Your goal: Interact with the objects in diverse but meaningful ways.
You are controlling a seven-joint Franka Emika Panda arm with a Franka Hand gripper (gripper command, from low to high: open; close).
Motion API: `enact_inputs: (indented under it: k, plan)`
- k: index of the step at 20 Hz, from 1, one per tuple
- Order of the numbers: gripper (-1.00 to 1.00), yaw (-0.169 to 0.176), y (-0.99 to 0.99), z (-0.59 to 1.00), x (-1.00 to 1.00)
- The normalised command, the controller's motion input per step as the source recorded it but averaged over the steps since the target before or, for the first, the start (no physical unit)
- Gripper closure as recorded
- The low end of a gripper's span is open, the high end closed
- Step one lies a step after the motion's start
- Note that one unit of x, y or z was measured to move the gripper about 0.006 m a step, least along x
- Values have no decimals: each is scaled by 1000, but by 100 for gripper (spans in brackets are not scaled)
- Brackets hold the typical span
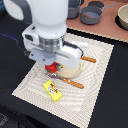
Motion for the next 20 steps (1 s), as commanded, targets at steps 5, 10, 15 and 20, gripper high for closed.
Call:
enact_inputs:
  k: [5,10,15,20]
  plan:
    - [100,-18,-132,-240,-51]
    - [100,-2,-1,-382,-30]
    - [100,-8,-233,-291,-442]
    - [100,-44,-345,386,-556]
